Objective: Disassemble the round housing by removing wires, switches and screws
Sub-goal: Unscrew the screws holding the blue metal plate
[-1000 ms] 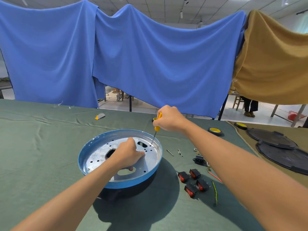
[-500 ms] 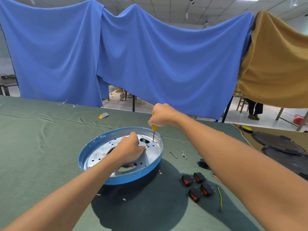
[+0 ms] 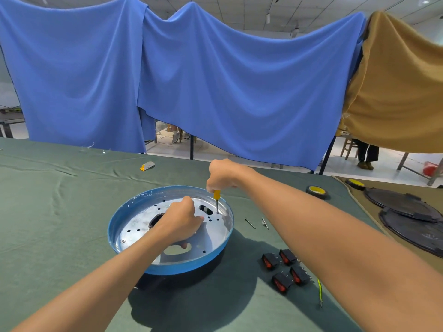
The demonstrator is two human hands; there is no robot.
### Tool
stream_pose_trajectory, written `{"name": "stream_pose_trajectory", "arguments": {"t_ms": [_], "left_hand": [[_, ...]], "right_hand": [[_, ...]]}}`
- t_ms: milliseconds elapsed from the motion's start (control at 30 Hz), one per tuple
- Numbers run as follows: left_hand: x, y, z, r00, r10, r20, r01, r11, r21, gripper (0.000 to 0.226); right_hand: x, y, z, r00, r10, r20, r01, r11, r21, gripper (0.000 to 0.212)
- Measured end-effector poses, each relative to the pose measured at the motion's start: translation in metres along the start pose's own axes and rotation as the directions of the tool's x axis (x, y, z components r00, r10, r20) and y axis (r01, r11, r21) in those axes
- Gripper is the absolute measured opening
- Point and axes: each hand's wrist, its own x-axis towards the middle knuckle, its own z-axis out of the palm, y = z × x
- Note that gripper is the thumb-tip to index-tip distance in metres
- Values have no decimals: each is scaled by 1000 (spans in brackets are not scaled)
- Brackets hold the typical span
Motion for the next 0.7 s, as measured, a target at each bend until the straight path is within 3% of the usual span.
{"name": "stream_pose_trajectory", "arguments": {"t_ms": [167, 400, 567, 700], "left_hand": [[-1, 2, 2, 1000, 16, 20, -17, 998, 59, 22], [-3, 5, 4, 1000, 16, 24, -18, 996, 82, 21], [2, 6, -5, 996, 29, -83, -24, 998, 64, 28], [5, 1, -8, 998, 32, -48, -30, 998, 48, 25]], "right_hand": [[1, -1, -16, 992, -33, -125, 37, 999, 35, 23], [1, 7, 8, 996, -36, -77, 41, 997, 67, 34], [5, 3, -14, 987, -20, -158, 36, 995, 96, 27], [8, 1, -2, 996, -17, -89, 22, 998, 52, 27]]}}
